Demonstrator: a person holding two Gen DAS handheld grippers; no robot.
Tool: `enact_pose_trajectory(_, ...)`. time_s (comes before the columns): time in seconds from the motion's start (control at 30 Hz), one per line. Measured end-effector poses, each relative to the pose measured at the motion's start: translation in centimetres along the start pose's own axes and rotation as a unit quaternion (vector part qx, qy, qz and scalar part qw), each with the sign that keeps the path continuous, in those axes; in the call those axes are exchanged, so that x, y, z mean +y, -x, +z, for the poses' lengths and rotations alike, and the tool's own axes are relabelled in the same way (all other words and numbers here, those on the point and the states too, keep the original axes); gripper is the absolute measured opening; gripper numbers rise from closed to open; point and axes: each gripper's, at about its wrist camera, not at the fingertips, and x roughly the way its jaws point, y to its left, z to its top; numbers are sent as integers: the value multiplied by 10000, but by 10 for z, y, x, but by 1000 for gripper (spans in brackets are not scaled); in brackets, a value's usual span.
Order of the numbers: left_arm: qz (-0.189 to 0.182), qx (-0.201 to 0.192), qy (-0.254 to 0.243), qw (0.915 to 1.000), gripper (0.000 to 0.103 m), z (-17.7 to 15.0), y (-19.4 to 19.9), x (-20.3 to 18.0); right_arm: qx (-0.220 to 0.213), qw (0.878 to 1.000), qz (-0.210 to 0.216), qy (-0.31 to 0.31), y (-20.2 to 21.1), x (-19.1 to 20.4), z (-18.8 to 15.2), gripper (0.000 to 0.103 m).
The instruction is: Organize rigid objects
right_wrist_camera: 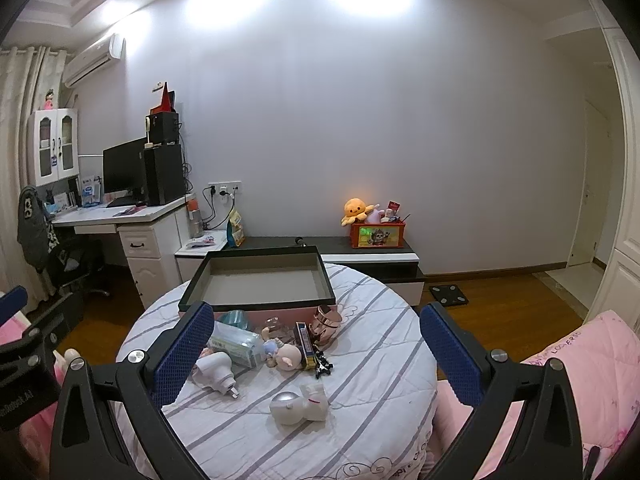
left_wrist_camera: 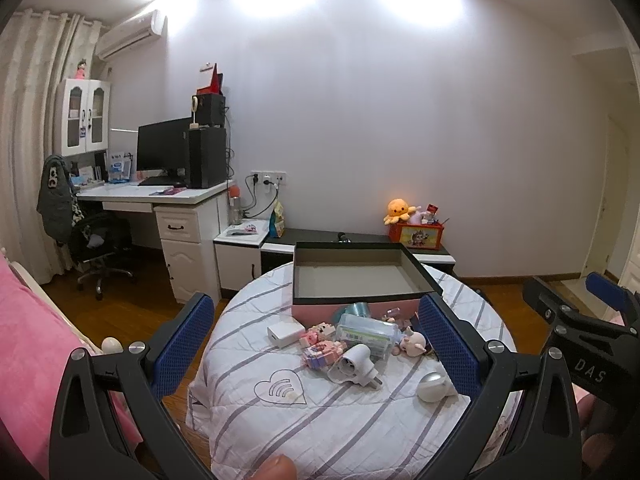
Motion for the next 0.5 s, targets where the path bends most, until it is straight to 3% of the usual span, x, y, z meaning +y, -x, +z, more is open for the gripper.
enact_pose_trajectory(0.5, -29, 8, 0, 10000, 103, -1, -1, -1, -18, 10000, -17, 12, 1, -2, 2, 103)
